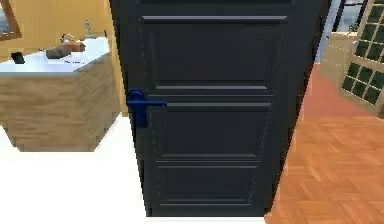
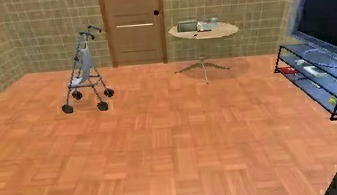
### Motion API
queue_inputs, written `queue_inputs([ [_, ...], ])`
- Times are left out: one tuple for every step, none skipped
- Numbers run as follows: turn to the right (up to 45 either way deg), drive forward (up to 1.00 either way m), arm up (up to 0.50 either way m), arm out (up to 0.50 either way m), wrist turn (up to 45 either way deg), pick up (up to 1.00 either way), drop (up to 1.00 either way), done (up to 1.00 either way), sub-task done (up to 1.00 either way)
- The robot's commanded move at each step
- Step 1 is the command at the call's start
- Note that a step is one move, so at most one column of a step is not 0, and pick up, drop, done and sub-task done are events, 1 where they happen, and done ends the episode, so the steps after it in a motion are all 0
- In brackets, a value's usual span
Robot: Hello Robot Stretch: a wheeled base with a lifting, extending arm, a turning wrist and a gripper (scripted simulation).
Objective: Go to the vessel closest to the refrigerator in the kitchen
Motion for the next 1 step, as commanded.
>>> queue_inputs([
  [-45.0,0.00,0.00,0.00,0.0,0.00,0.00,0.00,0.00],
])
